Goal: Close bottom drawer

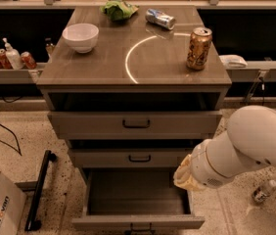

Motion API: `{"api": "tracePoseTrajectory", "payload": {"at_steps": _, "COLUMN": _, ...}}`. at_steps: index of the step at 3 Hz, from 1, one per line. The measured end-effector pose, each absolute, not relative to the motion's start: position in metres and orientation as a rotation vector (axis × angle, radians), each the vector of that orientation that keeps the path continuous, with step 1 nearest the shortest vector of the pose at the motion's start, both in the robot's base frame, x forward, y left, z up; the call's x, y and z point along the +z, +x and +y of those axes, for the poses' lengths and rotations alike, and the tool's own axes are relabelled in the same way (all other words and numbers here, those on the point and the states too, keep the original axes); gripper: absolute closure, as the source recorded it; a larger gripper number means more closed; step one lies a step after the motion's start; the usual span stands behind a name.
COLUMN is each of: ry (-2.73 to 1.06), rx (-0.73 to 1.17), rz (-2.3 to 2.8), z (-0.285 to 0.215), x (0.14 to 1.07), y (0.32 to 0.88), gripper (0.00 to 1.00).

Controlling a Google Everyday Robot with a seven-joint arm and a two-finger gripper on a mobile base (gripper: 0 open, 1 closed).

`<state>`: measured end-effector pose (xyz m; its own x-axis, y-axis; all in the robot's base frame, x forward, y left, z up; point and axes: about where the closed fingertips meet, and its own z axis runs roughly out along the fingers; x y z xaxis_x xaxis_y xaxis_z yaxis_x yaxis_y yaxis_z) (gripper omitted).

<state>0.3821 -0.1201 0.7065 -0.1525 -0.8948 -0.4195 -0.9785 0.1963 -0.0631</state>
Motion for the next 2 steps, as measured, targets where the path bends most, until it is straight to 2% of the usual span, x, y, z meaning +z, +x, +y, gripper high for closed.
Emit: {"api": "tracePoseTrajectory", "payload": {"at_steps": 2, "ry": -1.795, "rx": 0.314, "rz": 2.13, "z": -0.104, "x": 0.658, "y": 0.378, "gripper": 1.0}}
